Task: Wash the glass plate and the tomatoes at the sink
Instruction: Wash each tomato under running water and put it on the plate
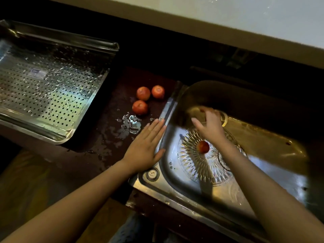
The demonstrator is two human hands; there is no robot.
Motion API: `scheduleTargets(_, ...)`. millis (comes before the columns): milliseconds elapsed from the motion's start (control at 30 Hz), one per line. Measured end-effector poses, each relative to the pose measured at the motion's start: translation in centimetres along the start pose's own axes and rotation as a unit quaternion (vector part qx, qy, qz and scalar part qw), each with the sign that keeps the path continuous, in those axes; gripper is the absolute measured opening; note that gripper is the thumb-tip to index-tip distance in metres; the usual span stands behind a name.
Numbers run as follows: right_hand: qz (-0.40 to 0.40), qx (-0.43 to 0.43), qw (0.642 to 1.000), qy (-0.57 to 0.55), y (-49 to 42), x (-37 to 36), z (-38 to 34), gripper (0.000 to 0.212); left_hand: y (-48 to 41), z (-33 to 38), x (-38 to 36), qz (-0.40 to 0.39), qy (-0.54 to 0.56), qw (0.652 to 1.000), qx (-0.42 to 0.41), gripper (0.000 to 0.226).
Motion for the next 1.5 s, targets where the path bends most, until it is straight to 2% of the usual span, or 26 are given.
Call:
scheduleTargets(100, -0.005, 0.13, 0.991, 0.009, -2.4, 2.5, -6.5, 0.055, 0.0, -0.2, -0.3, -0.011, -0.004, 1.0, 0.002, 0.068)
scheduleTargets(200, -0.03, 0.188, 0.981, 0.032, -4.3, 2.1, -11.0, 0.061, 0.0, -0.3, -0.4, -0.016, -0.002, 1.0, 0.0, 0.069)
scheduleTargets(333, -0.062, 0.188, 0.978, 0.072, -6.3, -0.6, -13.2, 0.067, 0.0, -0.1, -0.2, 0.004, 0.004, 1.0, -0.009, 0.069)
scheduleTargets(467, -0.058, 0.198, 0.977, 0.056, -6.6, -1.8, -13.7, 0.058, 0.1, -0.1, 0.1, 0.017, 0.003, 1.0, -0.024, 0.068)
scheduleTargets(567, -0.04, 0.194, 0.98, 0.011, -5.7, -0.7, -13.5, 0.055, 0.1, -0.2, 0.6, 0.013, 0.037, 0.999, -0.025, 0.064)
scheduleTargets(633, -0.05, 0.184, 0.98, -0.06, -4.6, 1.0, -12.9, 0.055, -0.4, -0.2, 2.1, 0.034, 0.111, 0.993, 0.0, 0.058)
scheduleTargets(700, -0.065, 0.181, 0.972, -0.133, -2.9, 3.5, -12.1, 0.054, -1.3, 0.0, 4.6, 0.09, 0.184, 0.978, 0.032, 0.05)
scheduleTargets(767, -0.062, 0.176, 0.968, -0.169, -0.7, 6.6, -11.1, 0.054, -2.8, 0.7, 7.2, 0.143, 0.212, 0.965, 0.058, 0.042)
scheduleTargets(867, -0.045, 0.155, 0.972, -0.171, 3.1, 11.0, -9.1, 0.054, -6.0, 3.5, 10.1, 0.157, 0.27, 0.948, 0.062, 0.037)
scheduleTargets(933, -0.012, 0.134, 0.981, -0.142, 5.8, 14.0, -7.5, 0.053, -8.2, 6.0, 11.2, 0.134, 0.384, 0.91, 0.074, 0.033)
scheduleTargets(1033, 0.062, 0.102, 0.988, -0.102, 9.9, 18.5, -4.6, 0.052, -10.9, 11.7, 11.8, 0.056, 0.538, 0.839, 0.063, 0.03)
scheduleTargets(1100, 0.107, 0.065, 0.987, -0.1, 12.7, 20.5, -2.0, 0.051, -12.1, 16.0, 11.9, 0.015, 0.568, 0.822, 0.037, 0.03)
scheduleTargets(1200, 0.163, 0.005, 0.98, -0.11, 16.9, 22.1, 2.8, 0.048, -13.6, 22.7, 11.2, -0.05, 0.568, 0.821, -0.003, 0.033)
scheduleTargets(1267, 0.189, -0.041, 0.965, -0.177, 19.7, 22.3, 6.5, 0.035, -14.1, 27.5, 9.6, -0.113, 0.581, 0.806, -0.025, 0.035)
scheduleTargets(1300, 0.209, -0.068, 0.946, -0.238, 21.0, 22.2, 8.3, 0.026, -14.2, 29.8, 8.6, -0.146, 0.603, 0.784, -0.031, 0.034)
scheduleTargets(1333, 0.236, -0.092, 0.92, -0.298, 22.2, 22.1, 9.9, 0.022, -14.1, 32.1, 7.5, -0.176, 0.628, 0.757, -0.036, 0.031)
scheduleTargets(1400, 0.297, -0.13, 0.86, -0.394, 24.4, 22.2, 12.5, 0.028, -13.9, 36.2, 5.8, -0.228, 0.669, 0.707, -0.035, 0.027)
scheduleTargets(1500, 0.36, -0.156, 0.777, -0.492, 26.5, 22.6, 14.8, 0.032, -13.7, 40.8, 4.2, -0.286, 0.696, 0.659, -0.02, 0.023)
Point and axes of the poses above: each hand's wrist, its own y-axis away from the middle knuckle, its own x-axis out of the back of the hand, z = x × y, the point moved 7 cm from there along -y, towards the middle knuckle, and after that the axes turned 5 degrees about -z, right-handed, at the moved point
